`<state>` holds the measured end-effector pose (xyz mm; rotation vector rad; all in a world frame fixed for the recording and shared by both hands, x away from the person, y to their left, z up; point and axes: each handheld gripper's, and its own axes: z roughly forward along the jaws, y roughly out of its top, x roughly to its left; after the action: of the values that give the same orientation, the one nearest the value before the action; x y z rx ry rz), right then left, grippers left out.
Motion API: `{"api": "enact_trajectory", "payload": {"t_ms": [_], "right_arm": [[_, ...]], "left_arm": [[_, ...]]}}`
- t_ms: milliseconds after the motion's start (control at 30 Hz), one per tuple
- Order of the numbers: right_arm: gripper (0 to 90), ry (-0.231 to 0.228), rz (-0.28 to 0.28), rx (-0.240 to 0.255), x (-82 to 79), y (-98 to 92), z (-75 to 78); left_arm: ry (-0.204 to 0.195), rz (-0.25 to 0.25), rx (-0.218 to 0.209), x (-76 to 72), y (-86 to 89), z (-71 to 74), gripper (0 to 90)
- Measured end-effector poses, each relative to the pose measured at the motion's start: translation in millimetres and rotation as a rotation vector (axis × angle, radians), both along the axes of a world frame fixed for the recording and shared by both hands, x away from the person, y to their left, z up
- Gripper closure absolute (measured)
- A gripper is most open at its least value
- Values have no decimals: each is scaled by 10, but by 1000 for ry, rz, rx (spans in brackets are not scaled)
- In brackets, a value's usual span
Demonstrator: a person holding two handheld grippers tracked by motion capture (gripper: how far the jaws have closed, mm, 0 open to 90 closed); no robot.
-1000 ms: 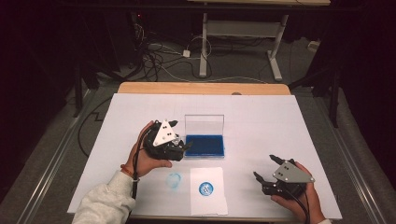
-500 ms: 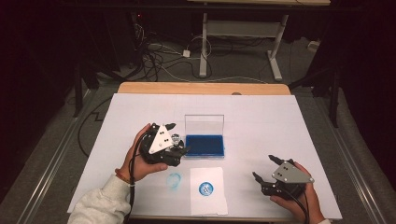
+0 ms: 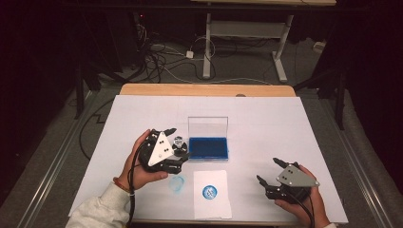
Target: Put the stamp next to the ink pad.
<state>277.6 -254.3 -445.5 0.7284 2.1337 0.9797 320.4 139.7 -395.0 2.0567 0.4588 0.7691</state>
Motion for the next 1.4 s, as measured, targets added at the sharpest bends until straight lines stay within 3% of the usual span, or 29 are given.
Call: {"api": "enact_trajectory", "payload": {"t_ms": [233,667,967,1133,1400], "right_arm": [[240,-2,2,0,-7,10,3],[240,-10,3,5,-21,25,15],[238,-9,-2,4,-16,28,12],[234,-12,-7,11,-14,20,14],[228,-18,-15,10,-8,17,15]], "left_arm": [[-17,7,3,-66,49,-21,152],[-2,25,27,-158,200,-117,152],[1,59,55,-188,341,-277,152],[4,79,50,-233,411,-341,152],[29,96,74,-305,506,-475,152]]}}
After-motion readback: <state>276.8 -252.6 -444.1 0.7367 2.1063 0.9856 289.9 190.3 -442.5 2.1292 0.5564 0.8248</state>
